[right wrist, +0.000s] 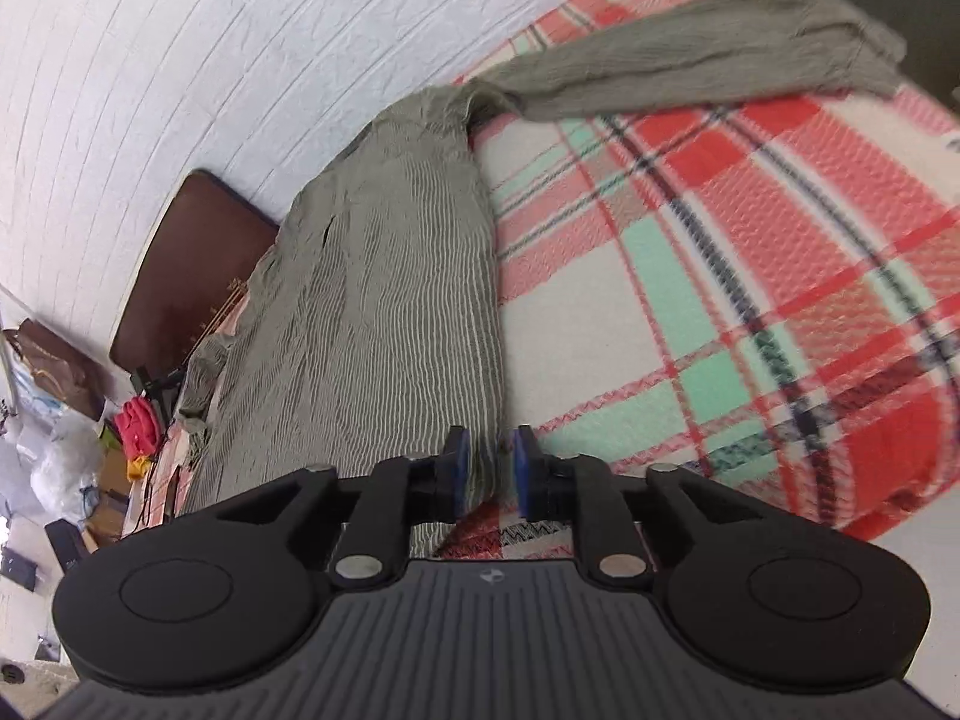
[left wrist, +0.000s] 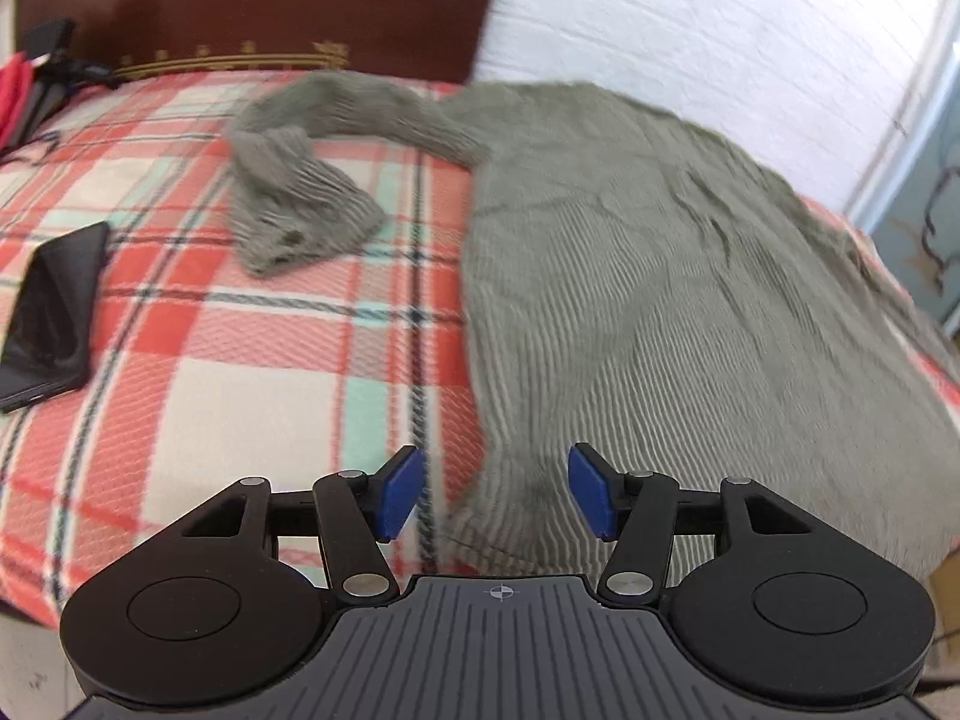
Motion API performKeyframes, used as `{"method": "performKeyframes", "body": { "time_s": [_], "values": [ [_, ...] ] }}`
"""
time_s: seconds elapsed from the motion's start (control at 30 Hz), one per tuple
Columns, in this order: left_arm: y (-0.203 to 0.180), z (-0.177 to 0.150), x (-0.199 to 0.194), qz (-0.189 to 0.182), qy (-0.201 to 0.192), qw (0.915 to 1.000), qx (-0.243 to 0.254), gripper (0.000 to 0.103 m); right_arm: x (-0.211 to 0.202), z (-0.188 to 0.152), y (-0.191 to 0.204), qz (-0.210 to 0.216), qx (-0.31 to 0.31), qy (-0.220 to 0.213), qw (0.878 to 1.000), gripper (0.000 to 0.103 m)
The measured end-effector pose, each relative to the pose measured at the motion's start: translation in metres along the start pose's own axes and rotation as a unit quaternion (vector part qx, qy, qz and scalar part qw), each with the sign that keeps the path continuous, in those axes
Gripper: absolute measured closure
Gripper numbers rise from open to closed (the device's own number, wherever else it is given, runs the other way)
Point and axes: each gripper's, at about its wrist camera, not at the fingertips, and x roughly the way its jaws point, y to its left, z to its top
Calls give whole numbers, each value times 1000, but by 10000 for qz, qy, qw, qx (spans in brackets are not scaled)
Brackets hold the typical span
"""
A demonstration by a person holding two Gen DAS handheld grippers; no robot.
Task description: Fold clothes
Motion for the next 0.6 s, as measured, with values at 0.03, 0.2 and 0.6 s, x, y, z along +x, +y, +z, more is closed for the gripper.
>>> {"method": "performKeyframes", "body": {
  "time_s": [0.03,0.2,0.6],
  "values": [
    [3,3,-6,4,-97,9999,-84,34,-8,3,7,22,-69,-93,9999,77],
    [10,27,-28,369,-962,9940,-368,18,-30,29,78,388,-1092,-435,9923,53],
    [61,75,40,1522,-1034,9746,-1277,17,110,75,259,1633,-2884,374,9427,26]
  ]
}}
